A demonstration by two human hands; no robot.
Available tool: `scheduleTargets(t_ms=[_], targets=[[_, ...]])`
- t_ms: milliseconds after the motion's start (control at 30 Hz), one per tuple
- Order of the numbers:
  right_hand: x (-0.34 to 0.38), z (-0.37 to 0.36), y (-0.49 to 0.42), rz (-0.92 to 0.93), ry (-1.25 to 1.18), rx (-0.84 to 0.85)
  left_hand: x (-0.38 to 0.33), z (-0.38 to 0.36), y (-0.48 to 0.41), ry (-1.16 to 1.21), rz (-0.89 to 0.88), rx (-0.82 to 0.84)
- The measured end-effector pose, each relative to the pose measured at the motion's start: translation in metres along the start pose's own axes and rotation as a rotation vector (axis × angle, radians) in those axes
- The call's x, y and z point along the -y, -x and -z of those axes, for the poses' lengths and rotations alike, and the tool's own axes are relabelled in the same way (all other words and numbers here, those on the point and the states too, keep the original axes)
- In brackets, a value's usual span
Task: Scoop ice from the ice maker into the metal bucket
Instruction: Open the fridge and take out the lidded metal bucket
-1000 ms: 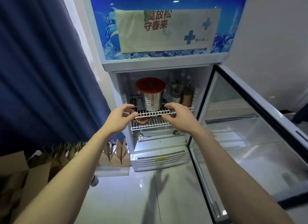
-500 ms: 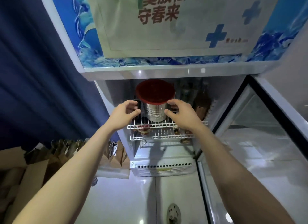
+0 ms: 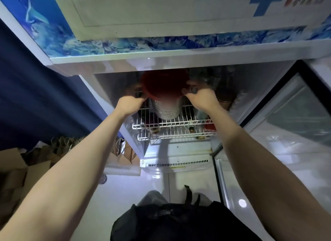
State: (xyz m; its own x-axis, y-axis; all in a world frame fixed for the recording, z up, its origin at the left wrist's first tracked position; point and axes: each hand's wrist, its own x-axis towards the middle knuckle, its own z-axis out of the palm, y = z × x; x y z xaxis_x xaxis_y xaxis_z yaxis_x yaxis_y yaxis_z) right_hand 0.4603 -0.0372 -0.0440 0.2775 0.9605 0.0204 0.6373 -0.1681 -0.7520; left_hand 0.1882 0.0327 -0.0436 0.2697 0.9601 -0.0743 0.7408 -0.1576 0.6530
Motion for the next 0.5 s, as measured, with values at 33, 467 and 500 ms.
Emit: scheduleTargets(t_ms=[33,467,500], targets=[[0.000,-0.002,-0.003,-0.011,-0.018,-0.007,0.003,0.000,-0.007,0.037,-0.075,0.007],[-0.020,-0.025,-0.040,0.084,0.096,-0.142,0.038,-0.028,-0.070,0.029,-0.138,-0.150],[-0.022,-0.026,-0.043,0.088,0.109,-0.152,0.038,-0.032,-0.072,0.032,-0.145,-0.161]])
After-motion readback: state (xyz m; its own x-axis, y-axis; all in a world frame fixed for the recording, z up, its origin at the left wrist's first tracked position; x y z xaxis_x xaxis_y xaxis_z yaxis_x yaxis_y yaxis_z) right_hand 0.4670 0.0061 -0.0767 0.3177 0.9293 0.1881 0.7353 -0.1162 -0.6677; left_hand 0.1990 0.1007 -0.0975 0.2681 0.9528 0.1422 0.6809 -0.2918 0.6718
